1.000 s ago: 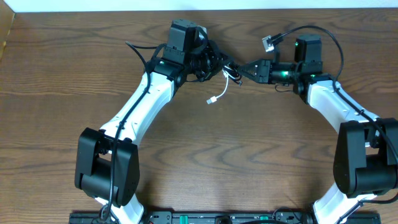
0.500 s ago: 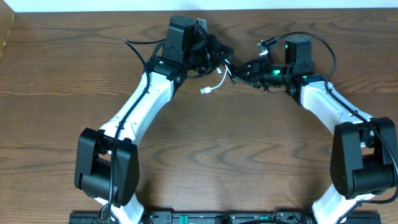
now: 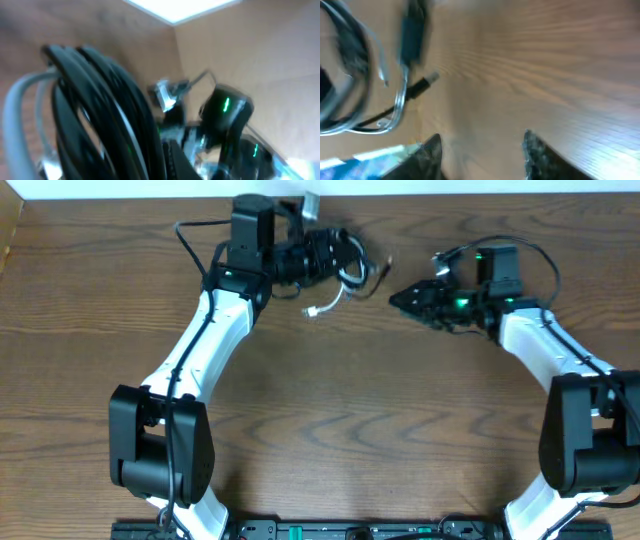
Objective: Untangle cables
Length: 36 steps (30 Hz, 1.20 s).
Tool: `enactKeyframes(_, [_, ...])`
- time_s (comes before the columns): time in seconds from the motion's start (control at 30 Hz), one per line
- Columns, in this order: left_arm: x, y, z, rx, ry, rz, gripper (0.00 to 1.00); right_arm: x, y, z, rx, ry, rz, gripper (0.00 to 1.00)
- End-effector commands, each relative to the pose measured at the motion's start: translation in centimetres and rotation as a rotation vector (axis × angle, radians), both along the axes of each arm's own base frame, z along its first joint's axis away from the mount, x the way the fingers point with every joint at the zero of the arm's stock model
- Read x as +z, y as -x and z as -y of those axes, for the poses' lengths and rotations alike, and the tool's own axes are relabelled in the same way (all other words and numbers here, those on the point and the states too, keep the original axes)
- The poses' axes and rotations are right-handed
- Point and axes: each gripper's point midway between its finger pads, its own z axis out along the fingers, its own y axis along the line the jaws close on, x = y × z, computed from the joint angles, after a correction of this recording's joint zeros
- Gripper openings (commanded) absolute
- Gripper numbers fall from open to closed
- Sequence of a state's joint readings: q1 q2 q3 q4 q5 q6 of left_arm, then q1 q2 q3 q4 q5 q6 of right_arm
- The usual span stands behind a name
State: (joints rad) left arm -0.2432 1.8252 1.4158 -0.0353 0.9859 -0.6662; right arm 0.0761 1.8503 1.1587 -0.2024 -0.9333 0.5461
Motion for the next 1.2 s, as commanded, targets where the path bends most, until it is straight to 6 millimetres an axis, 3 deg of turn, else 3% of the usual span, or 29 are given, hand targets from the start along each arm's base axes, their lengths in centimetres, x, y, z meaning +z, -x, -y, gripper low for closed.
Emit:
enactKeyframes(0.0, [0.8, 2.2, 0.4, -0.156, -0.019, 0.146, 0.07, 2.4, 0.2, 0.4, 0.112, -0.061, 0.176, 0.59])
enactKeyframes(0.1, [0.5, 2.7, 0.8, -0.165, -0.023, 0.123, 0.07, 3.6, 0.5, -0.7, 0.17, -0.106, 0.238, 0.64])
enactKeyframes(0.2, [-0.1, 3.8, 1.9, -0.194, -0.031, 0.079, 0.07, 4.5, -0.3, -0.6, 0.171, -0.106, 0.318, 0.68])
enactKeyframes(0.27, [-0.6, 5.1, 3.0, -0.228, -0.037, 0.038, 0.08, 5.3, -0.9, -0.5, 0.184, -0.097, 0.405, 0.79])
enactKeyframes(0.37, [-0.7, 6.2, 4.4, -0.261, -0.035, 0.028, 0.07, 4.9, -0.3, -1.5, 0.242, -0.07, 0.469, 0.87])
enactKeyframes(0.47, [-0.6, 6.7, 5.1, -0.266, -0.027, -0.007, 0.07, 3.2, 0.0, -2.4, 0.23, 0.0, 0.416, 0.85])
enactKeyframes(0.57, [-0.5, 6.6, 5.1, -0.254, -0.019, -0.033, 0.08, 1.9, 0.1, -3.3, 0.217, 0.068, 0.382, 0.7])
enactKeyframes(0.6, [-0.6, 6.5, 5.1, -0.242, -0.022, -0.046, 0.07, 1.7, 0.1, -3.7, 0.216, 0.079, 0.379, 0.59])
enactKeyframes(0.63, [-0.8, 6.2, 5.0, -0.225, -0.031, -0.051, 0.07, 0.7, -0.3, -3.5, 0.158, 0.129, 0.32, 0.39])
enactKeyframes(0.7, [-1.2, 5.7, 4.8, -0.194, -0.055, -0.045, 0.08, -0.2, -0.7, -2.9, 0.094, 0.172, 0.252, 0.23])
enactKeyframes(0.73, [-1.4, 5.3, 4.6, -0.171, -0.072, -0.04, 0.12, -0.6, -0.8, -2.6, 0.064, 0.181, 0.217, 0.14])
enactKeyframes(0.77, [-2.2, 4.2, 4.0, -0.104, -0.124, -0.033, 0.26, -0.8, -0.9, -2.1, 0.028, 0.179, 0.175, 0.03])
enactKeyframes(0.83, [-3.4, 3.0, 3.1, -0.026, -0.197, -0.028, 0.43, -1.0, -1.0, -1.4, -0.005, 0.167, 0.13, 0.01])
enactKeyframes(0.87, [-4.9, 2.3, 1.8, 0.045, -0.291, -0.034, 0.51, -1.3, -1.0, -0.4, -0.036, 0.162, 0.083, 0.01])
enactKeyframes(1.03, [-8.7, 3.1, -1.3, 0.142, -0.487, -0.146, 0.51, -2.8, -0.7, 1.5, -0.101, 0.219, -0.003, 0.01])
enactKeyframes(1.17, [-8.9, 3.5, -1.2, 0.135, -0.498, -0.159, 0.51, -4.1, 0.1, 2.3, -0.135, 0.274, -0.078, 0.01])
